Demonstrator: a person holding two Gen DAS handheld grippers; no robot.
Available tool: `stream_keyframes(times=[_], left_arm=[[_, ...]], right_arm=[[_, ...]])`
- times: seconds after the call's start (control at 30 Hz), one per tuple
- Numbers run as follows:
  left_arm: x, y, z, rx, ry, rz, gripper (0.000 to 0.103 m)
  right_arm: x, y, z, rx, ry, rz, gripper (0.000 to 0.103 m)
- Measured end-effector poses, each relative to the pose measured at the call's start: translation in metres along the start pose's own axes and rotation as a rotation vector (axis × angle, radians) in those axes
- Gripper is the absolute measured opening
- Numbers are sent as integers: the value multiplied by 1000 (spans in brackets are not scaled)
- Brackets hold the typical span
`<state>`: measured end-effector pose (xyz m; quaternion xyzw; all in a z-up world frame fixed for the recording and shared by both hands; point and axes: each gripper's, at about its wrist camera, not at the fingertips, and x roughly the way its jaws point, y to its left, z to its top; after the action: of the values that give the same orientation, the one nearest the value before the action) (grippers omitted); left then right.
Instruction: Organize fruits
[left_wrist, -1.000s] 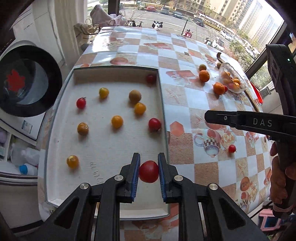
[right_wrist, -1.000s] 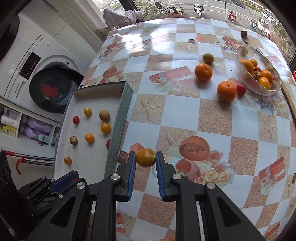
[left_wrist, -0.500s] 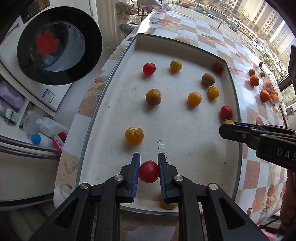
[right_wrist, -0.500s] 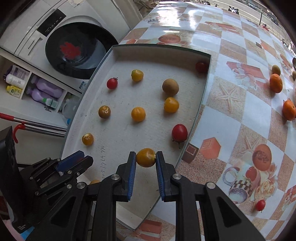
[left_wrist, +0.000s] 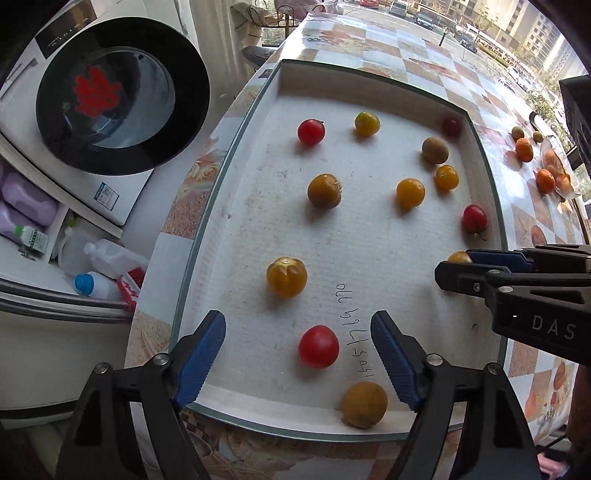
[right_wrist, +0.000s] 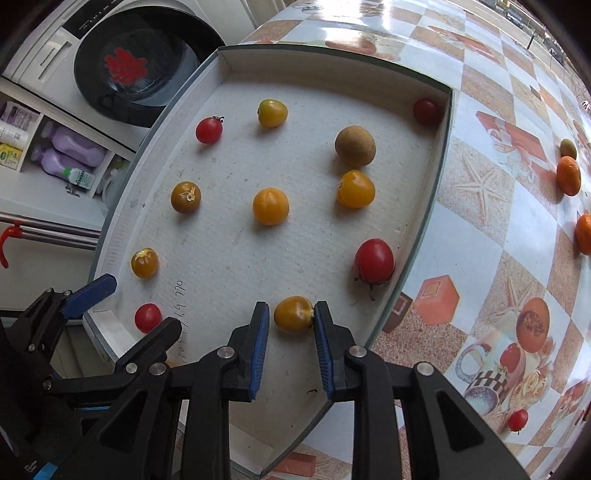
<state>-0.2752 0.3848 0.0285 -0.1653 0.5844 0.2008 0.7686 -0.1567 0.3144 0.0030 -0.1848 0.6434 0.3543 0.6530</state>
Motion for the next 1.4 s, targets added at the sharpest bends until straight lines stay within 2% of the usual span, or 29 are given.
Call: stream_keyframes(times=[0.07, 0.13, 0.2, 0.33, 0.37, 0.4, 0.47, 0.5, 0.7, 0.87, 1.1, 1.4], left_arm=[[1, 3, 2, -11, 18, -2, 82], [1, 6, 4, -13, 33, -2, 82], [0, 6, 5, -11, 51, 1, 82], [-10, 6, 7, 3, 61, -3, 82], [-13, 5, 7, 8, 63, 0, 82], [-15, 4, 7, 15, 65, 3, 82], [-17, 1, 8, 31, 79, 11, 99], [-19, 0, 8, 38, 77, 14, 103], [-32, -12, 8, 97, 64, 54, 103], [-34, -17, 8, 131, 132, 101, 103], [-50, -17, 5, 136, 154, 28, 103], [-63, -23, 10, 189, 145, 20, 103]], right_arm=[[-3, 3, 1, 7, -7, 14, 48], [-11, 6, 3, 0, -22, 18, 70], [-21, 10, 4, 0, -42, 5, 81], [-33, 7, 3, 38, -34, -19, 82], [-35, 5, 2, 52, -26, -20, 84], [-37, 3, 0, 65, -20, -22, 91], [-41, 2, -4, 82, -12, -33, 96], [-43, -1, -6, 87, -3, -41, 103], [-52, -6, -16, 120, 36, -91, 103], [-66, -8, -18, 131, 43, -109, 103], [-91, -8, -19, 144, 27, -133, 103], [-103, -6, -29, 161, 42, -150, 103]])
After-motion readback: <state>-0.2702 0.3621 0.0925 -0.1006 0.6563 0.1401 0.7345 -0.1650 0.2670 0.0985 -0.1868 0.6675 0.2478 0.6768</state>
